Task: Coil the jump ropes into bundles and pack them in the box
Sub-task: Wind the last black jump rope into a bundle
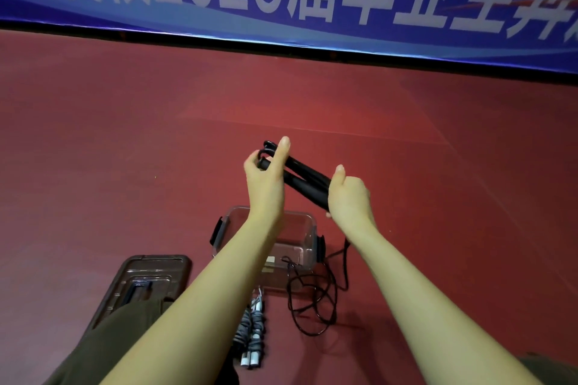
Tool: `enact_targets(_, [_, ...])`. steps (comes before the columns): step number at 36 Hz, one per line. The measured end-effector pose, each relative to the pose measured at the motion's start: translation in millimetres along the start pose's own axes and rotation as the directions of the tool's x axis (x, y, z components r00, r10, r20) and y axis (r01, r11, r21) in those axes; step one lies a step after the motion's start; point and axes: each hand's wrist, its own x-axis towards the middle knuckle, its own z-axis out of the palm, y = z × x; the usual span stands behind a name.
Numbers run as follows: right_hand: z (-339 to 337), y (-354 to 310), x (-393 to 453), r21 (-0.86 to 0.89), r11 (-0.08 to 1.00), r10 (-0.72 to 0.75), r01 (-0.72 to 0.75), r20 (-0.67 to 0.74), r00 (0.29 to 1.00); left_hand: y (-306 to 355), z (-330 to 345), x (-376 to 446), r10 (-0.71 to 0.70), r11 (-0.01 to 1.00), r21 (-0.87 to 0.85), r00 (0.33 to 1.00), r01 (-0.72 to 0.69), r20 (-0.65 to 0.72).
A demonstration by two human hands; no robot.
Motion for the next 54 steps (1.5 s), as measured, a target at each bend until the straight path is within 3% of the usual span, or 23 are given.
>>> enact_targets(2, [-6, 3, 5, -0.075, 0.997, -0.019, 0.014, -0.059, 0.998, -4, -6, -2, 0.216, 0.924, 0.323, 0.976, -0.205, 0.004])
enact_targets(3, [-9, 5, 8, -0.110, 0.994, -0.029, 0.021, -0.074, 0.997, -4, -7, -4, 0.372, 0.799, 0.478, 0.925, -0.365, 0.085])
enact_targets(4, [-12, 7, 11, -0.141, 0.990, -0.041, 0.030, -0.076, 0.996, -3, -9, -5, 0.481, 0.620, 0.596, 0.848, -0.509, 0.224])
enact_targets(6, [-17, 8, 14, -0.196, 0.978, -0.079, 0.067, -0.053, 0.995, -2, -13, -4, 0.494, 0.162, 0.717, 0.684, -0.678, 0.536])
enact_targets(7, [-18, 8, 15, -0.220, 0.970, -0.108, 0.099, -0.030, 0.994, -4, -16, -1, 0.437, -0.073, 0.716, 0.623, -0.695, 0.649])
enact_targets(8, [-18, 8, 15, -0.241, 0.961, -0.141, 0.137, -0.001, 0.990, -6, -19, 1, 0.365, -0.255, 0.698, 0.602, -0.669, 0.710])
enact_targets(9, [-18, 7, 14, -0.261, 0.950, -0.171, 0.173, 0.030, 0.985, -8, -21, 1, 0.332, -0.369, 0.691, 0.607, -0.621, 0.722])
enact_targets(12, [-17, 6, 6, -0.274, 0.932, -0.217, 0.236, 0.101, 0.971, -9, -23, -5, 0.319, -0.484, 0.708, 0.650, -0.514, 0.690])
enact_targets(15, [-19, 6, -4, -0.234, 0.928, -0.261, 0.289, 0.144, 0.955, -8, -25, -6, 0.254, -0.533, 0.671, 0.659, -0.516, 0.708])
enact_targets(18, [-25, 4, -9, -0.153, 0.926, -0.323, 0.345, 0.154, 0.934, 0, -27, -11, 0.149, -0.533, 0.592, 0.622, -0.605, 0.769])
enact_targets(22, [-25, 5, -11, -0.069, 0.920, -0.373, 0.387, 0.156, 0.915, 1, -33, -6, 0.012, -0.524, 0.546, 0.635, -0.654, 0.773])
enact_targets(25, [-23, 10, -9, -0.028, 0.930, -0.354, 0.366, 0.189, 0.916, 6, -38, -3, 0.014, -0.496, 0.542, 0.618, -0.678, 0.786])
enact_targets(30, [-28, 7, -7, 0.149, 0.945, -0.324, 0.291, 0.307, 0.895, 10, -43, 3, 0.048, -0.469, 0.621, 0.684, -0.628, 0.728])
enact_targets(35, [-28, 17, -4, -0.091, 0.873, -0.411, 0.480, 0.395, 0.822, 9, -49, 7, -0.002, -0.494, 0.640, 0.738, -0.588, 0.675])
enact_targets(40, [-26, 25, 3, -0.197, 0.817, -0.482, 0.542, 0.282, 0.829, 13, -51, 4, -0.120, -0.483, 0.583, 0.709, -0.654, 0.695])
enact_targets(44, [-23, 28, 9, -0.205, 0.865, -0.412, 0.459, 0.232, 0.881, 18, -50, 2, -0.075, -0.450, 0.553, 0.646, -0.701, 0.759])
enact_targets(47, [-24, 24, 6, -0.069, 0.930, -0.331, 0.360, 0.263, 0.906, 20, -50, 1, -0.021, -0.386, 0.574, 0.629, -0.722, 0.777])
enact_targets(51, [-17, 20, 3, 0.012, 0.955, -0.283, 0.297, 0.344, 0.895, 22, -46, -1, 0.032, -0.260, 0.641, 0.657, -0.722, 0.753])
enact_targets(54, [-16, 19, 2, 0.031, 0.962, -0.264, 0.271, 0.352, 0.898, 23, -42, -1, 0.102, -0.225, 0.706, 0.705, -0.671, 0.702])
